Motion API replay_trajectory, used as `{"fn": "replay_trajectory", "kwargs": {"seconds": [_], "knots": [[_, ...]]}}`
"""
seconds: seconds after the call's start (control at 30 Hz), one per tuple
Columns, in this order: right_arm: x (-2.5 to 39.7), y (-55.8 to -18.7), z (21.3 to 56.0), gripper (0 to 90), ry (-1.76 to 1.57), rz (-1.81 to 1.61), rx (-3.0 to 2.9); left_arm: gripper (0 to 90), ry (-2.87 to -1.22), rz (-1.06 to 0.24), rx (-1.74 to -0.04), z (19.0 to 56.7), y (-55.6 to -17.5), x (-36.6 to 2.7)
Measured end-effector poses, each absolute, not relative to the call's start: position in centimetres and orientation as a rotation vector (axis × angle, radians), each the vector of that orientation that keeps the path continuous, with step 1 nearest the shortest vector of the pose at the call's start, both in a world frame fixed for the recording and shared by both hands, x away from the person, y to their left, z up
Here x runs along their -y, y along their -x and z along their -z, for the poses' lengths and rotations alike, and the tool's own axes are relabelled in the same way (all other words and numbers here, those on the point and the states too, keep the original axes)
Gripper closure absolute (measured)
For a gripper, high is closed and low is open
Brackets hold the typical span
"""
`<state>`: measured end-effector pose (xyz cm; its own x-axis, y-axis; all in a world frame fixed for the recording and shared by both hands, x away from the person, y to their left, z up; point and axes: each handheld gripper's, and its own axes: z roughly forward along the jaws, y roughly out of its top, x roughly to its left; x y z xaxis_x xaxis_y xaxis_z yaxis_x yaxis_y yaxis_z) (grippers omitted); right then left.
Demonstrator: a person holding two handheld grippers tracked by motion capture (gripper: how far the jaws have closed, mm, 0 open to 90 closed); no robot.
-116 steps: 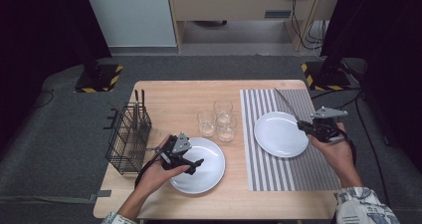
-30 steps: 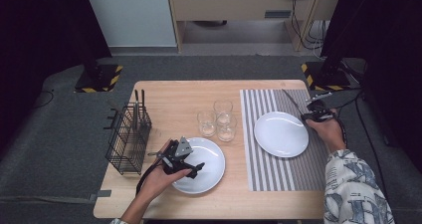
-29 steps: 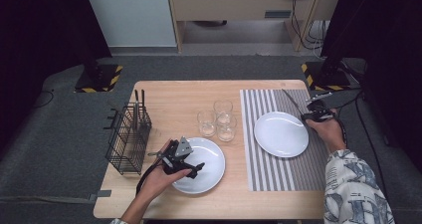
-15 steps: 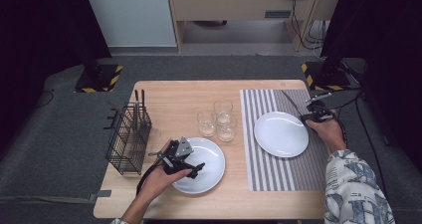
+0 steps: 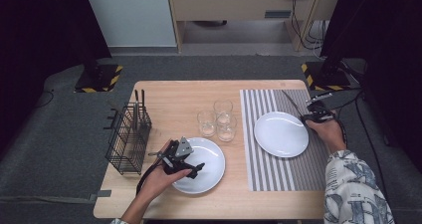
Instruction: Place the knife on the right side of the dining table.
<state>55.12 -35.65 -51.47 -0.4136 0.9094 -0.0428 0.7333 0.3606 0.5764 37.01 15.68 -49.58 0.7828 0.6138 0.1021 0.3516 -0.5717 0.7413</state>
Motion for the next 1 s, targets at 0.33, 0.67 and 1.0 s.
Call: {"fn": "replay_trajectory", "kwargs": {"seconds": [0.33,0.67,1.0], "knots": [[35.62,-55.07,51.49,83.2,-1.445,-0.687,-2.266,5.5,-2.226,-0.456,-0.712,49.50,-36.97,-15.69],[35.74,-54.92,51.60,82.8,-1.451,-0.708,-2.253,5.5,-2.240,-0.452,-0.702,49.66,-36.85,-15.32],[35.94,-54.94,51.62,83.2,-1.467,-0.730,-2.250,5.5,-2.242,-0.447,-0.700,49.72,-36.86,-15.31]]}}
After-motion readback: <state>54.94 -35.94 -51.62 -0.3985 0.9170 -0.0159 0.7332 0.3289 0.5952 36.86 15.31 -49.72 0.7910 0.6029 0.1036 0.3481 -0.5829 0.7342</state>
